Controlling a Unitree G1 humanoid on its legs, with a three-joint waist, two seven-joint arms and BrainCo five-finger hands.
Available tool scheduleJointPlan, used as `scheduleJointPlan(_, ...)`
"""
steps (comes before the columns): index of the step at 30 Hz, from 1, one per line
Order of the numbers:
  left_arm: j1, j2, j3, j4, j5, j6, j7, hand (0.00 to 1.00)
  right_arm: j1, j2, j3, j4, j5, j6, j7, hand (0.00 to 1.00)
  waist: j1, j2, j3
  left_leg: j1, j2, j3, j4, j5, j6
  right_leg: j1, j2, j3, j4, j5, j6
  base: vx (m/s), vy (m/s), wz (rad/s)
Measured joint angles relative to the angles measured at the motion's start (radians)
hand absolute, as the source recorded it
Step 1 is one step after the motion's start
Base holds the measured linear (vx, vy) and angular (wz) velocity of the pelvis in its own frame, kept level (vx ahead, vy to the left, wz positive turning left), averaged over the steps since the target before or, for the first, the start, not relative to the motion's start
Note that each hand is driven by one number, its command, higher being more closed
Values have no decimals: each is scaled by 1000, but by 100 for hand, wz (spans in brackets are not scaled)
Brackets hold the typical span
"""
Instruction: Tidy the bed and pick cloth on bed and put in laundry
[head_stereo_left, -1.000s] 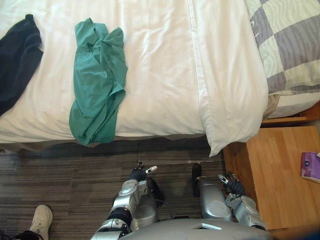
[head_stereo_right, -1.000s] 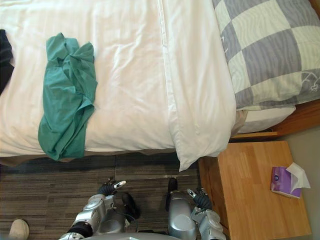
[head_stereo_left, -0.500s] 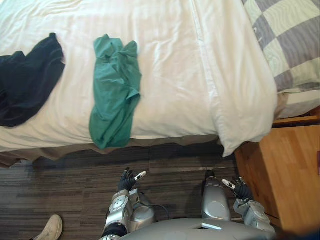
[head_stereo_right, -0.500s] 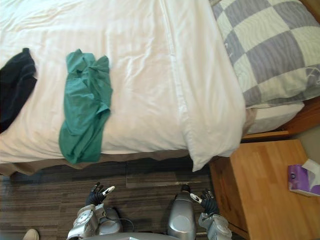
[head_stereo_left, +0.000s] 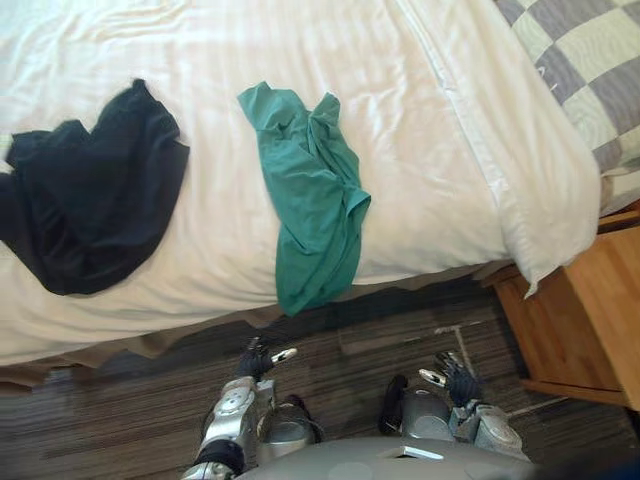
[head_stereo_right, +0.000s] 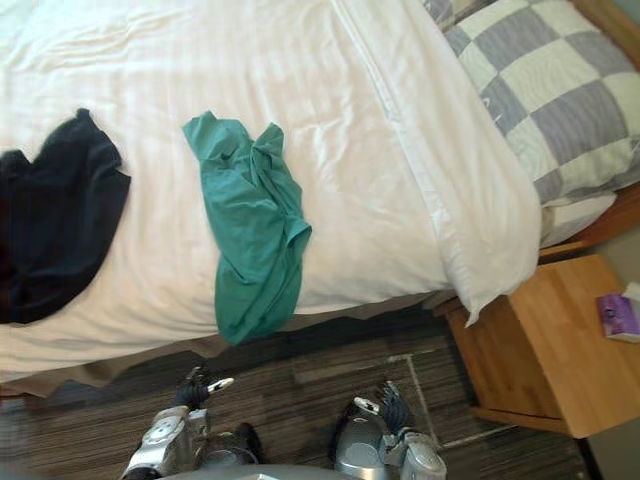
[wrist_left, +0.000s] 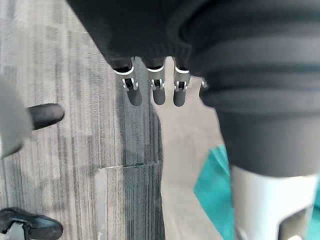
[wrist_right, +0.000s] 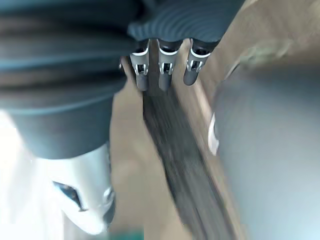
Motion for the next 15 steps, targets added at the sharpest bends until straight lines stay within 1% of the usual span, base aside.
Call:
scheduleJointPlan(1,1,-2,-7,0,0,0,2,0,0,-2,9,1,-2,-2,2,0,0,0,-5,12,-2,-9,-1,0,0,23,1,0,-15,-7,-9,30,-14,35)
scheduleJointPlan(2,8,-3,-15,1,0,-2,9,0,6,0,31,3,-2,-2,4,0,3,-4,-23,15,-5,-13,0,2,-4,55,8,-2,-61,-14,-15,9,-52,22)
scheduleJointPlan(3,12,-6,-18,1,-1,-4,15,0,2,2,52,3,-2,-1,7,0,11,-10,-34,9,-5,-11,12,2,-4,60,13,0,-87,-20,-16,-4,-62,4)
scheduleJointPlan(4,12,-9,-18,0,-2,-5,25,0,-6,2,70,1,-2,0,7,0,25,-15,-33,-2,-3,-7,38,0,-6,57,11,8,-89,-29,-11,-40,-93,-23)
scheduleJointPlan(5,16,-14,-18,0,-10,-5,44,0,-15,1,102,1,-13,11,7,0,34,-19,-24,-47,12,-12,134,-11,-16,53,5,32,-84,-50,-6,-52,-85,-25)
scheduleJointPlan(6,19,-18,-18,-1,-14,-7,52,0,-22,-4,117,0,-24,13,8,0,34,-17,-13,-75,27,-21,210,-17,-19,55,4,46,-79,-67,-3,-85,-100,-26)
scheduleJointPlan(7,27,-22,-14,-1,-22,-10,53,0,-45,-24,155,3,-35,21,6,0,30,-7,14,-138,67,-71,392,-22,-23,68,6,60,-59,-92,30,-83,-47,-31)
scheduleJointPlan(8,27,-29,-8,-12,-34,-30,53,0,-51,-52,190,-2,-39,27,-7,0,27,30,41,-203,120,-138,564,3,-56,78,22,76,-24,-112,24,-80,10,-43)
scheduleJointPlan(9,28,-29,-8,-13,-41,-40,53,0,-57,-67,197,1,-39,29,-14,0,31,39,48,-222,135,-152,618,21,-77,78,19,83,-6,-122,24,-50,78,-46)
scheduleJointPlan(10,45,-26,-8,-6,-42,-58,53,0,-60,-79,199,15,-40,39,-35,0,27,45,49,-220,146,-148,637,15,-63,67,6,94,33,-138,25,1,96,-32)
scheduleJointPlan(11,52,-23,-8,-1,-41,-70,53,0,-68,-79,173,9,-36,41,-55,0,16,48,47,-181,129,-113,575,-16,-59,42,-18,103,74,-151,32,16,67,-17)
scheduleJointPlan(12,49,-21,-8,-1,-42,-72,52,0,-68,-77,163,9,-36,42,-58,0,10,45,49,-163,112,-97,531,-24,-60,27,-27,110,90,-153,32,15,38,10)
scheduleJointPlan(13,39,-10,-6,-2,-42,-80,52,0,-68,-75,143,9,-37,45,-59,0,-2,37,51,-143,73,-91,469,-14,-47,15,-51,111,93,-152,33,-41,68,25)
scheduleJointPlan(14,38,-7,4,-2,-54,-91,51,0,-74,-66,135,10,-40,50,-54,0,-7,3,64,-157,43,-98,464,13,-64,19,-97,109,77,-146,40,-53,69,31)
scheduleJointPlan(15,44,-10,12,-1,-65,-92,49,0,-72,-66,130,10,-41,51,-51,0,-10,-10,68,-165,42,-102,460,-16,-69,26,-109,106,70,-143,44,-49,68,28)
